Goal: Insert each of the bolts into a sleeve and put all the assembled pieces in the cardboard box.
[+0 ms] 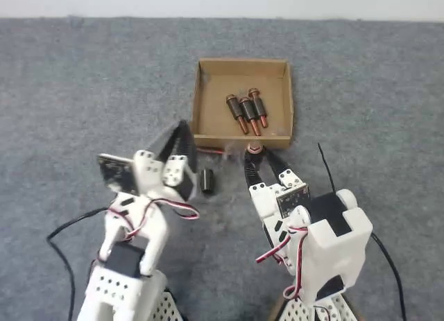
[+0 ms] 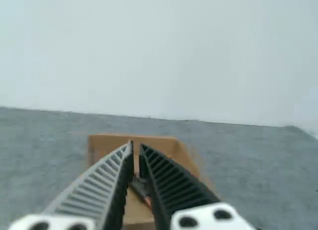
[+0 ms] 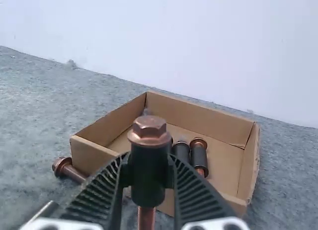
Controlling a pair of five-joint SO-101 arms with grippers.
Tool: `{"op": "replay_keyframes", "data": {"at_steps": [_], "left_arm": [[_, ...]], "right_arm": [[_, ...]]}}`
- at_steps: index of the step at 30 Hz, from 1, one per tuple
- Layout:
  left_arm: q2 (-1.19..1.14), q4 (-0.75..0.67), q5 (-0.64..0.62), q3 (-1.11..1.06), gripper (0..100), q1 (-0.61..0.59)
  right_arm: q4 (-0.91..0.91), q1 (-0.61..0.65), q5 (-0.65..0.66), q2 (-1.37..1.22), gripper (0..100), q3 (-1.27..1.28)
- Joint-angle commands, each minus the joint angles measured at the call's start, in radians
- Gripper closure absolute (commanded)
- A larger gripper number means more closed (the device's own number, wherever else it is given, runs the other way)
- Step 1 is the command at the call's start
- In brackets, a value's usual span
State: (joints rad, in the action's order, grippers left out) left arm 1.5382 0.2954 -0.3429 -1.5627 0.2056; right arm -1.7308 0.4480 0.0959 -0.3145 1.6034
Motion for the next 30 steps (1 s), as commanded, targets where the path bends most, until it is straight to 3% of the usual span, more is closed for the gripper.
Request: {"op": "replay_keyframes", "data": {"at_steps": [1,6,12,17,24,30], "left_arm": [[0.130,0.167,-0.006,0.007,99,-0.141],[0.285,0.241,-0.005,-0.122,99,-0.290],[0.272,0.384,-0.003,-0.124,99,-0.422],[0.269,0.509,0.008,-0.124,99,-0.433],[0.267,0.707,0.292,-0.124,99,-0.434],[0.267,0.747,0.315,-0.124,99,-0.434]], "right_arm": [[-0.025,-0.018,0.005,0.051,99.3,0.002],[-0.025,-0.018,0.005,0.051,99.3,0.000],[-0.025,-0.058,0.008,0.059,99.3,-0.011],[-0.027,-0.114,0.009,0.061,99.3,-0.075],[-0.027,-0.140,0.012,0.061,99.3,-0.245],[0.061,-0.140,0.109,0.061,99.3,-0.423]]}}
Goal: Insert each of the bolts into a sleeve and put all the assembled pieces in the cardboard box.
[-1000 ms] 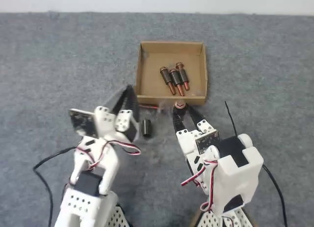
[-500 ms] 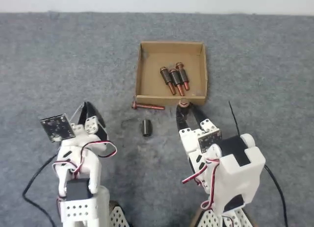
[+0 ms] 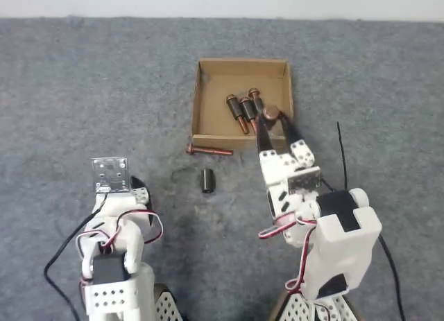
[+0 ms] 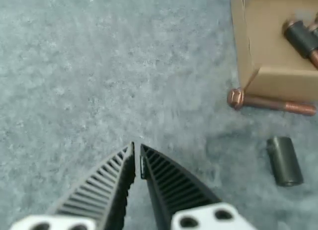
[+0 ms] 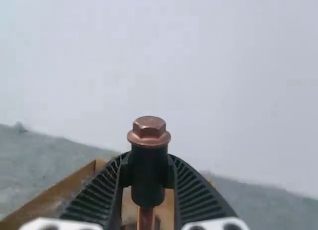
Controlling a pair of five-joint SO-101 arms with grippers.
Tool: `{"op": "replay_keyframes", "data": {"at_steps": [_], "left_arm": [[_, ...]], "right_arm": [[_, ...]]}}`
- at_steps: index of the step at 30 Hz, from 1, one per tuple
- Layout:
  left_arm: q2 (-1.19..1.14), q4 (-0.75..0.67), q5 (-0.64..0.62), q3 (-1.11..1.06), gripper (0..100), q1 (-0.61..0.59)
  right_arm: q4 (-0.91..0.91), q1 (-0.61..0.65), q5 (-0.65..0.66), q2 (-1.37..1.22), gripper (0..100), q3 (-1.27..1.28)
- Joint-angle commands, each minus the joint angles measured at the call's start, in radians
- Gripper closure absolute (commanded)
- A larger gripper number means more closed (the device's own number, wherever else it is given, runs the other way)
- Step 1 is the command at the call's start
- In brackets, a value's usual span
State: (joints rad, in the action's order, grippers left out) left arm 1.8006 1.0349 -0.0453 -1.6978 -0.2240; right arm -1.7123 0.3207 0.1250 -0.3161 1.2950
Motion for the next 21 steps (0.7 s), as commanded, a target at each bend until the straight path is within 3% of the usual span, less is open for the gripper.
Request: {"op": "replay_keyframes", "data": {"at_steps": [1,10,21], "left_arm": [[0.005,0.008,0.018,0.012,99,-0.005],[0.005,0.005,0.020,0.012,99,-0.005],[0.005,0.002,0.020,0.012,99,-0.005]], "right_arm": [[0.085,-0.013,0.101,0.062,99.3,-0.150],[0.516,-0.031,0.123,0.062,99.3,-0.456],[1.336,-0.102,0.123,0.054,99.3,-0.801]]}}
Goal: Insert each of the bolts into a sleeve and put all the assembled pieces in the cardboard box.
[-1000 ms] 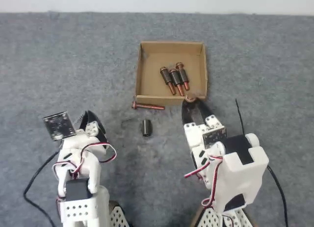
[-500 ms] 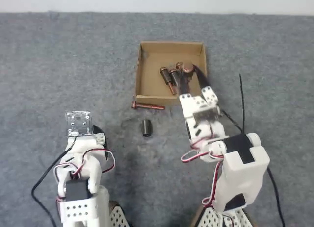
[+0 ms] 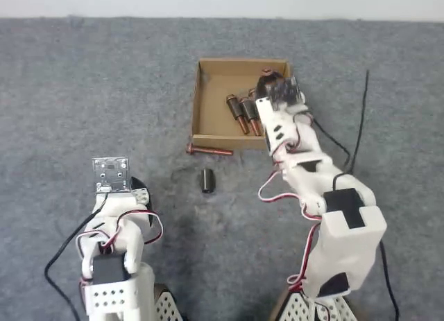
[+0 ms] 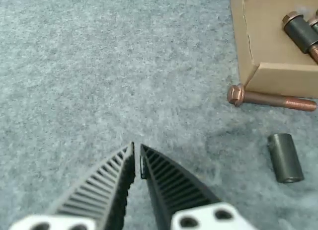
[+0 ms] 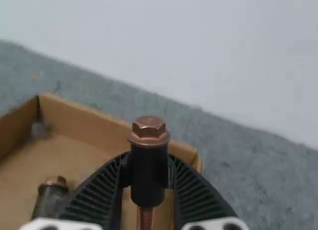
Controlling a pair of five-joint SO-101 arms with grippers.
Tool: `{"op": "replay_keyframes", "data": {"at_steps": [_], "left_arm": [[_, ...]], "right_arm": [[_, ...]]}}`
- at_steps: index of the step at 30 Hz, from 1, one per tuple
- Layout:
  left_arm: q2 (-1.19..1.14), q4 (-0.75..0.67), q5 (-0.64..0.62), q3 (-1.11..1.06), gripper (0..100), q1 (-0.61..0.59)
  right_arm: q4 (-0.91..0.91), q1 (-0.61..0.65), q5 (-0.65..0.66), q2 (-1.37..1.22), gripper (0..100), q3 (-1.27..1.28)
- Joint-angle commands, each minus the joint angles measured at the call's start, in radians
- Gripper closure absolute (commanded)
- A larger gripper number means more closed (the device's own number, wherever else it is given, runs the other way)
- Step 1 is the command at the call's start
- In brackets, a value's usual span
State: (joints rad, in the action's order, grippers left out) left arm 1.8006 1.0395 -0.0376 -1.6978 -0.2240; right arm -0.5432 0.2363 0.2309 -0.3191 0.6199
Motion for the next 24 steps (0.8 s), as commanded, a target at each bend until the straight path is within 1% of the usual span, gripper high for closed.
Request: {"op": "replay_keyframes", "data": {"at_steps": [1,8,15,17,21,24], "left_arm": [[0.005,-0.003,0.012,0.012,99,-0.003],[0.005,-0.003,0.012,0.012,99,-0.003],[0.005,-0.003,0.012,0.012,99,-0.003],[0.005,-0.003,0.012,0.012,99,-0.003],[0.005,-0.003,0.014,0.012,99,-0.003],[0.005,-0.003,0.014,0.012,99,-0.003]], "right_arm": [[0.225,-0.018,0.017,0.058,99.3,-0.147],[0.651,-0.012,0.011,0.054,99.3,-0.327],[0.986,-0.012,0.011,-0.068,99.1,-0.586],[1.079,-0.013,0.011,-0.099,96.2,-0.660],[1.227,-0.010,0.009,-0.127,85.2,-0.766],[1.282,-0.008,0.009,-0.120,85.4,-0.812]]}}
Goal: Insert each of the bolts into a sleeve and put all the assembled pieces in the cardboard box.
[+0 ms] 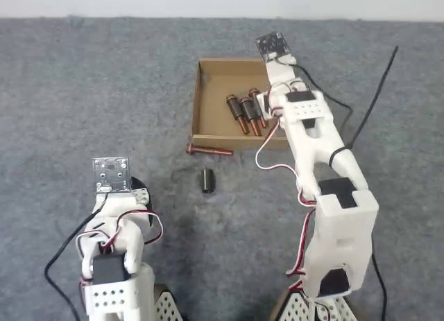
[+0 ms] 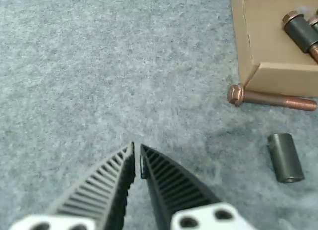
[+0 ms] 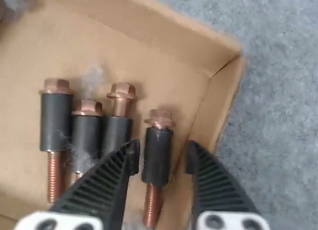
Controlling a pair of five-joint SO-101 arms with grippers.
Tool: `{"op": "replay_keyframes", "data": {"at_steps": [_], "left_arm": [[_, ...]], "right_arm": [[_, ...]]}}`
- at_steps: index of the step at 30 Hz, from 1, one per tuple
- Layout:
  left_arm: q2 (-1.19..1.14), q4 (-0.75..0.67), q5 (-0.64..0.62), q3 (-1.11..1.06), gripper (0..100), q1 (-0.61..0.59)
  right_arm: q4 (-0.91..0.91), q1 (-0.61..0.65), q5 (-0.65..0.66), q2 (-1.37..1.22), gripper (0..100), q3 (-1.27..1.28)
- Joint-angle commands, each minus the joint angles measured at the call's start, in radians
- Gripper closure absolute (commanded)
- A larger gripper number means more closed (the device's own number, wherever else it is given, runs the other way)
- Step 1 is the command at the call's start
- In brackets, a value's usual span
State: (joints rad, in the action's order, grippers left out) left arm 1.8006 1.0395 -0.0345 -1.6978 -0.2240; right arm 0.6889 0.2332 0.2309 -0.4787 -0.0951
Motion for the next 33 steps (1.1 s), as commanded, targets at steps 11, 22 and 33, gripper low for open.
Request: {"op": "replay_keyframes", "data": {"at_steps": [11,22,33], "left_arm": [[0.005,-0.003,0.011,0.012,99,-0.005],[0.005,-0.003,0.011,0.012,99,-0.005],[0.005,-0.002,0.011,0.012,99,-0.006]], "right_arm": [[0.369,0.036,-0.190,0.262,97.9,-0.106],[0.881,0.272,-0.423,0.404,97.8,-0.106],[0.900,0.446,-0.519,0.401,96.4,-0.072]]}}
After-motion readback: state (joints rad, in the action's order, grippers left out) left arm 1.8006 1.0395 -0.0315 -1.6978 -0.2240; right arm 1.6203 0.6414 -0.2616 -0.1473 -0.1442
